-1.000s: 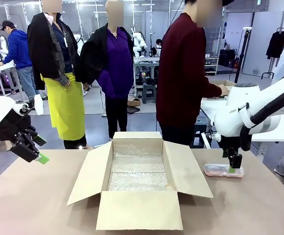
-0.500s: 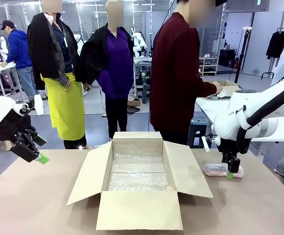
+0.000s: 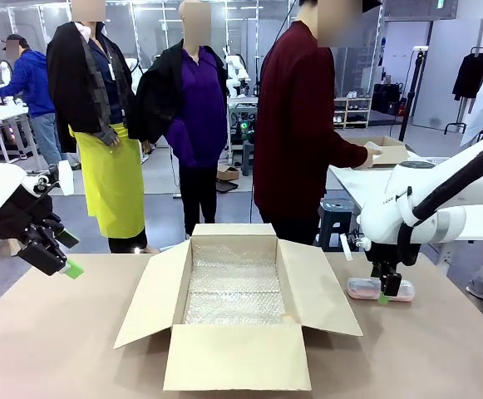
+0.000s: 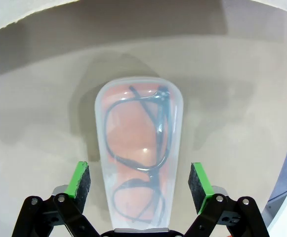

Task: Pack the glasses set securely to prepare it for shipping.
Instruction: Place the Glasses case inside the Package Box.

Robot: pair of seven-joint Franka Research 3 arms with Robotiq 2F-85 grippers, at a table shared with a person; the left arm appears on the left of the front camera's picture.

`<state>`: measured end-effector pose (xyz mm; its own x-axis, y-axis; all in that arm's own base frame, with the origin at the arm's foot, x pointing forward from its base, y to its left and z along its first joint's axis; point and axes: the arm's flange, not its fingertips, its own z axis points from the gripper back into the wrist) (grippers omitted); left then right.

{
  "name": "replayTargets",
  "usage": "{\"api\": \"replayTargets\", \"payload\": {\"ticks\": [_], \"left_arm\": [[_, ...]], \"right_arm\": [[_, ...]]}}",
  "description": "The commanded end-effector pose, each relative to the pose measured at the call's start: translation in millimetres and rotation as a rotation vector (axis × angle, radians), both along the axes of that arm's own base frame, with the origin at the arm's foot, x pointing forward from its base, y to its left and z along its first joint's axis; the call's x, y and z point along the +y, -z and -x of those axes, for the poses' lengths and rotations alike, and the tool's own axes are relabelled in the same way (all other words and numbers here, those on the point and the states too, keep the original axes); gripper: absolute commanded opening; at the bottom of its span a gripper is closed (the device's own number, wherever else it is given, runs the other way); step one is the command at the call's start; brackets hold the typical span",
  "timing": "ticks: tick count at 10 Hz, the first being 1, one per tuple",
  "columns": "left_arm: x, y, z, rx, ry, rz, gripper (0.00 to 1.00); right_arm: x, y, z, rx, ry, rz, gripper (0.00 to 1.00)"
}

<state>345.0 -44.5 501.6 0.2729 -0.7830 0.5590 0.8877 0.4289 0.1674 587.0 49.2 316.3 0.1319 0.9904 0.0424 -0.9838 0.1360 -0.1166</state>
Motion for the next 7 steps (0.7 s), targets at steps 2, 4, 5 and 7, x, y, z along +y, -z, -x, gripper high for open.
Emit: {"api": "replayTargets", "payload": {"ticks": [2,4,5,7], "left_arm": [[2.6,-0.5,-0.1,-0.007,0.017,-0.001,1.0],[2.6,-0.5,-0.1,-0.007,0.017,-0.001,1.0],[2.6,-0.5,-0.1,-0.007,0.017,-0.001,1.0],[2.6,-0.5,-0.1,-0.007,0.017,-0.001,1.0]], "right_arm": [[-7.9,7.2,-13.4,0.021,-0.027,-0.061,1.0],[-10.1,7.8,-16.2,0.021,-0.018,-0.054,0.63],[-10.8,8.9,-17.5,0.027,-0.016,-0.057,0.37],[-11.4,6.3,-17.7,0.026,-0.014,-0.06,0.0]]}}
